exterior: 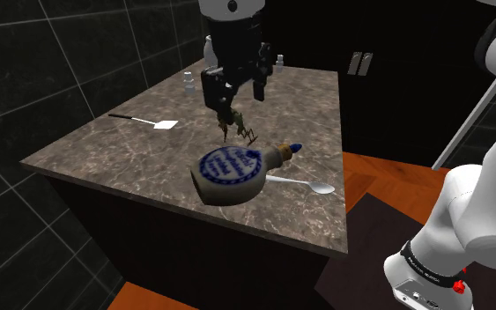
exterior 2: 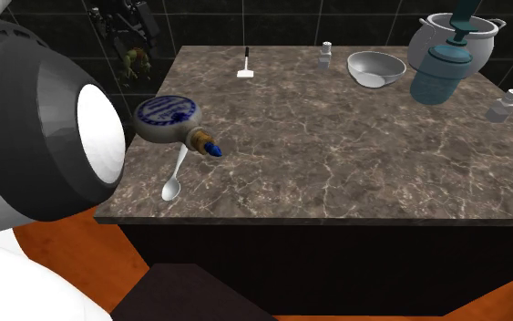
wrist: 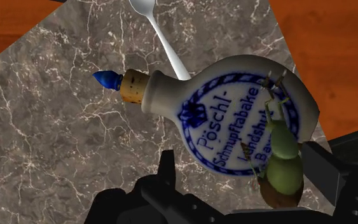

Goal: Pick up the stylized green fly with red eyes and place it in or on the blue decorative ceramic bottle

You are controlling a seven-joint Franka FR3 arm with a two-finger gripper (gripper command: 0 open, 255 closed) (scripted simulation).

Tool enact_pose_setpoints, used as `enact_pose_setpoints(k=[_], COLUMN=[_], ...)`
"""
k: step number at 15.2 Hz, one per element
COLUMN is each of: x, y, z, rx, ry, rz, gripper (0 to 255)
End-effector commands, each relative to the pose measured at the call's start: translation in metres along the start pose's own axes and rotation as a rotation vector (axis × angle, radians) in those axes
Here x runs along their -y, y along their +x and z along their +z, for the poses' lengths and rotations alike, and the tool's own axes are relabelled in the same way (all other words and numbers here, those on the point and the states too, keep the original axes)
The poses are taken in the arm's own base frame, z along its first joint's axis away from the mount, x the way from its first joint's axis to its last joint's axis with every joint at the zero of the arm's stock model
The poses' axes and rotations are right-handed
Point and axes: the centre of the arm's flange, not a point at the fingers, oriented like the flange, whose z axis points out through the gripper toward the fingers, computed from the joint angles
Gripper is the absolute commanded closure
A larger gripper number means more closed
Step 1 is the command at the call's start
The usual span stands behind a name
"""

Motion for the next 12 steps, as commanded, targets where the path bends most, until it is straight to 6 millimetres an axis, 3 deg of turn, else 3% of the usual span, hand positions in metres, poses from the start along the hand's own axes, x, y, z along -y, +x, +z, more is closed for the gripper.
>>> enact_pose_setpoints(k=[1, 5, 12], x=[0.0, 0.0, 0.0], y=[0.0, 0.0, 0.0], z=[0.0, -0.05, -0.05], rx=[0.0, 0.0, 0.0], ry=[0.0, 0.0, 0.0], rz=[0.0, 0.0, 0.0], gripper=[0, 0, 0])
